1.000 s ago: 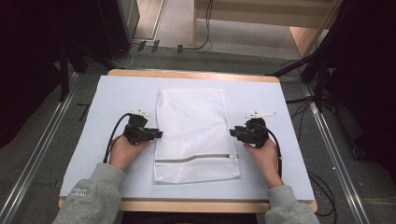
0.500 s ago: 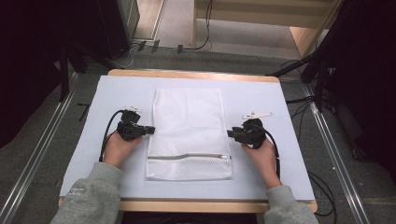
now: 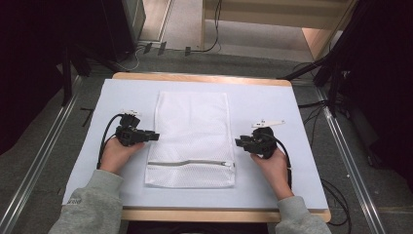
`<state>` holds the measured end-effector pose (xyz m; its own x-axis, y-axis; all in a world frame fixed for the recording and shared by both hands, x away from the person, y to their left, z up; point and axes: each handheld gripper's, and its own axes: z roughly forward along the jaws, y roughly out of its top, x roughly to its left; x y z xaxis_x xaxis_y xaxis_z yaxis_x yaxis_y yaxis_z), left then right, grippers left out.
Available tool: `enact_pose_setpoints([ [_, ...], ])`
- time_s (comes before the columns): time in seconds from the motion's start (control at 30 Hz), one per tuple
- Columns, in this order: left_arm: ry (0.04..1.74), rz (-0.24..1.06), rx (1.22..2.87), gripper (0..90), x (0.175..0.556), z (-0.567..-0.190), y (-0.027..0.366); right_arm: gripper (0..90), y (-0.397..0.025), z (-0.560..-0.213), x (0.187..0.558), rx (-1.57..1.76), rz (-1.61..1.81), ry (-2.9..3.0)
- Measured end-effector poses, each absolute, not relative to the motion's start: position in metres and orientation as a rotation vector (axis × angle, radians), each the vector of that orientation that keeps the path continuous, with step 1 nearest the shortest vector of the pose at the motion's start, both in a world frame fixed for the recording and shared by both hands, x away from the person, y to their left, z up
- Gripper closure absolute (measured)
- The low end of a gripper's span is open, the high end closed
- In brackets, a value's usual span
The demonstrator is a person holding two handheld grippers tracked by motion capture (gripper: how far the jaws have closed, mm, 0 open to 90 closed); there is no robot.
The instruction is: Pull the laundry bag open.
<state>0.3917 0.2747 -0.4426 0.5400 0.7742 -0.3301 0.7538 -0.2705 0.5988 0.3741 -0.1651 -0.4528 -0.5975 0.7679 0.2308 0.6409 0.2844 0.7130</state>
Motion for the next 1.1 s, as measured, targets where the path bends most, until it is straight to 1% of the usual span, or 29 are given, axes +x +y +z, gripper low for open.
enact_pose_setpoints([
  [0.23,1.165,0.069,2.048,53.1,0.382,-0.431,0.270,69.7,-0.165,-0.449,0.365,1.318,1.230,2.399],
  [0.33,1.135,0.074,2.054,49.6,0.378,-0.428,0.265,69.8,-0.165,-0.449,0.360,1.313,1.231,2.407],
  [0.5,1.083,0.076,2.075,47.6,0.372,-0.424,0.255,70.0,-0.164,-0.449,0.352,1.312,1.254,2.421],
  [0.67,1.049,0.068,2.072,44.7,0.369,-0.422,0.247,72.6,-0.161,-0.451,0.346,1.301,1.245,2.444],
  [0.97,0.992,0.058,2.090,42.7,0.361,-0.420,0.230,90.0,-0.152,-0.454,0.336,1.306,1.253,2.510],
  [1.1,0.975,0.057,2.100,42.2,0.360,-0.419,0.222,90.0,-0.147,-0.457,0.334,1.298,1.232,2.540],
])
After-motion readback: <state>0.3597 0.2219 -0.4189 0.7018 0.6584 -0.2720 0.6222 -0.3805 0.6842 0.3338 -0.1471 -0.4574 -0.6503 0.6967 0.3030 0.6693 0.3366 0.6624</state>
